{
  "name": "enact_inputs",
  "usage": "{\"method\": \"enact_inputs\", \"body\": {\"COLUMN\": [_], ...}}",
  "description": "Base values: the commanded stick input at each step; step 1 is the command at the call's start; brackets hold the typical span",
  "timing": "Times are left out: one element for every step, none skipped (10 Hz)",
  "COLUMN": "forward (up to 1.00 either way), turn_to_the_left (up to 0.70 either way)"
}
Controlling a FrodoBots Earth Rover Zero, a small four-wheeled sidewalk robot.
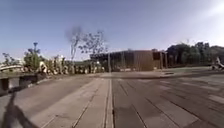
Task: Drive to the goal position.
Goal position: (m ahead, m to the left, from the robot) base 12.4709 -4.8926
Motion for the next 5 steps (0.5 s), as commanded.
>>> {"method": "enact_inputs", "body": {"forward": [0.70, 0.70, 0.70, 0.70, 0.70], "turn_to_the_left": [0.00, 0.00, 0.00, 0.00, 0.00]}}
